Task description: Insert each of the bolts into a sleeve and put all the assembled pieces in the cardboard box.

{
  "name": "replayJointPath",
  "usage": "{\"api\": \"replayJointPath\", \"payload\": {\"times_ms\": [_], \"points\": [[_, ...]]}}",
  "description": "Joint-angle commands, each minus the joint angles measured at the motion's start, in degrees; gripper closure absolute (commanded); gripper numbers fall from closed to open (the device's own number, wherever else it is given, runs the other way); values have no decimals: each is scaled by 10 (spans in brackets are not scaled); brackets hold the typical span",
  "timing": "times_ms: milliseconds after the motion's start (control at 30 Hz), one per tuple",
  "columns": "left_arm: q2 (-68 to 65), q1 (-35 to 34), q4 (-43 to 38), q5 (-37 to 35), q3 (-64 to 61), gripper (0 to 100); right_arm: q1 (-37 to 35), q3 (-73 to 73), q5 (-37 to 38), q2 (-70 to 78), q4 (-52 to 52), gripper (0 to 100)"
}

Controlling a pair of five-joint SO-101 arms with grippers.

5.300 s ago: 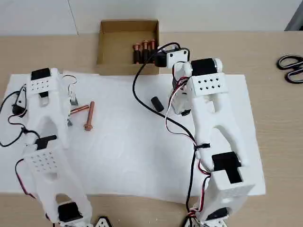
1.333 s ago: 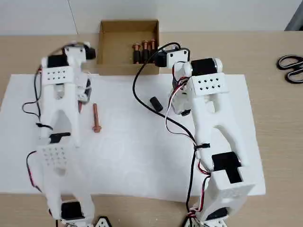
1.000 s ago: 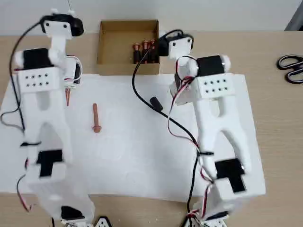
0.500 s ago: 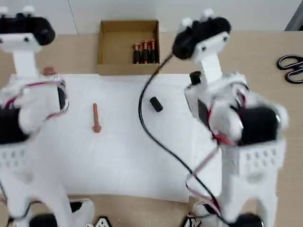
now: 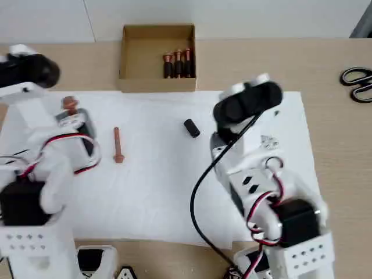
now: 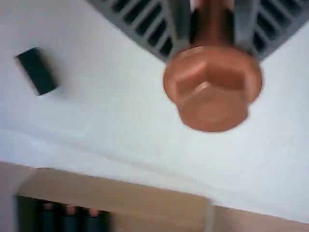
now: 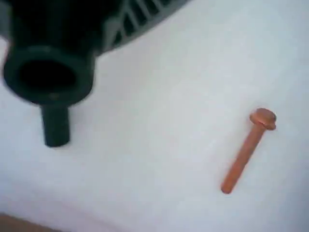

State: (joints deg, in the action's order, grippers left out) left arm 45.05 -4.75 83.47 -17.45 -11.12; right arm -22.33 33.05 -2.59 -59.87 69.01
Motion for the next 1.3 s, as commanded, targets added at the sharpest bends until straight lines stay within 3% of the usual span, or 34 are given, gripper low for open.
{"api": "replayJointPath", "payload": {"times_ms": [0,167,500,767,1267], "points": [[18,49,-88,-28,-62,994,-6,135,-8,-65,-123,995],[40,99,-169,-55,-121,994,-31,277,-7,-135,-245,995],[99,202,-276,-55,-211,994,-132,448,-10,-189,-385,995],[169,246,-318,-55,-299,994,-187,456,-10,-190,-385,995],[245,277,-387,-55,-415,994,-189,455,-11,-190,-387,995]]}}
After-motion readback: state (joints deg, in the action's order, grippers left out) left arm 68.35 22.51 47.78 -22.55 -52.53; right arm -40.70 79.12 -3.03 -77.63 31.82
